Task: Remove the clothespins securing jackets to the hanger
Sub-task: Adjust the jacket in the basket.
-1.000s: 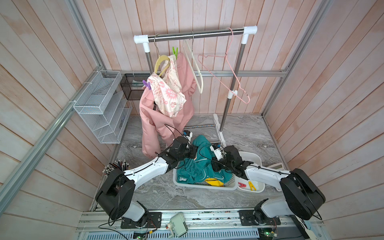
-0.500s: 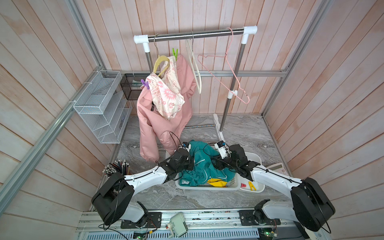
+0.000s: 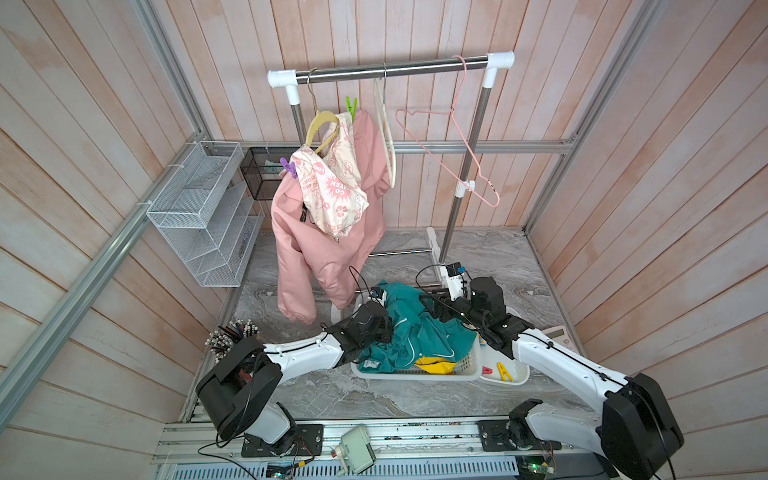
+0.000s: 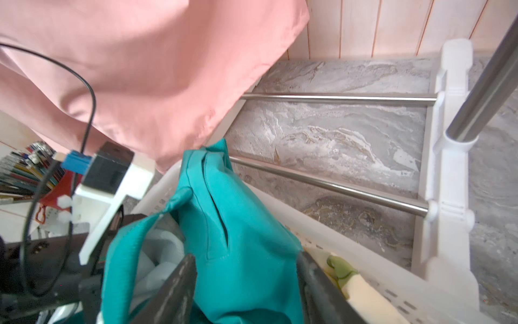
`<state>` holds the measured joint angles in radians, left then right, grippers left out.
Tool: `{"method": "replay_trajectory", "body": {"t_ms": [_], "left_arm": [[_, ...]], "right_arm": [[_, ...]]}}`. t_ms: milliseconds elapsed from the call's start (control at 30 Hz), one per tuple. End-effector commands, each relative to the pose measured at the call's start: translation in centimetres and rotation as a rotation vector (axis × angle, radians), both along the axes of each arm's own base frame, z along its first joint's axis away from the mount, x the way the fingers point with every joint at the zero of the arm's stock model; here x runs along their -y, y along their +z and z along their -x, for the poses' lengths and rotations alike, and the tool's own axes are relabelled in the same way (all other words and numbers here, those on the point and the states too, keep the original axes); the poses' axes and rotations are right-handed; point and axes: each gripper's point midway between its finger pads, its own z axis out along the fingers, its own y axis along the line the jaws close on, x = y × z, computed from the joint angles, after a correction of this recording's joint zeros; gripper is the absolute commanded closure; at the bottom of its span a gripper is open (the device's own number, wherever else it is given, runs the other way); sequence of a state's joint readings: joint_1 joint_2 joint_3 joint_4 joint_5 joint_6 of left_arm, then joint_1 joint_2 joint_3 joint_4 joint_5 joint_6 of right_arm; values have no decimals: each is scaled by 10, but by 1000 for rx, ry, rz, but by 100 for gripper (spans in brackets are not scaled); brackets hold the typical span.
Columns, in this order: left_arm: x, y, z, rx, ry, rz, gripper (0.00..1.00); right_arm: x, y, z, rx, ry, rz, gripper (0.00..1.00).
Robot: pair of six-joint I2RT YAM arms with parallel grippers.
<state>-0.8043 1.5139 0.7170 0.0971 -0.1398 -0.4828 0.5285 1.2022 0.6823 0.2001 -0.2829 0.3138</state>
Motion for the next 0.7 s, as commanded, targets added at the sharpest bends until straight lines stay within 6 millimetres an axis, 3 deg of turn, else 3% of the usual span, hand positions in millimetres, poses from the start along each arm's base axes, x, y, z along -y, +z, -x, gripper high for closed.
{"method": "replay_trajectory", "body": {"t_ms": [0, 200, 333, 500, 667], "left_arm": [[-34, -59, 30, -159, 10, -176, 87], [-24, -45, 30, -106, -29, -149, 87], [-20, -32, 28, -63, -38, -134, 87], [-19, -18, 25, -27, -31, -101, 86], [-16, -1, 21, -3, -15, -52, 80]], "right_arm": [[-3, 29, -19, 60, -50, -60, 38], [-33, 14, -48, 15, 20, -38, 38], [-60, -2, -55, -37, 127, -30, 38], [-85, -27, -34, -92, 249, 20, 46], [-80, -57, -6, -173, 287, 70, 59]]}}
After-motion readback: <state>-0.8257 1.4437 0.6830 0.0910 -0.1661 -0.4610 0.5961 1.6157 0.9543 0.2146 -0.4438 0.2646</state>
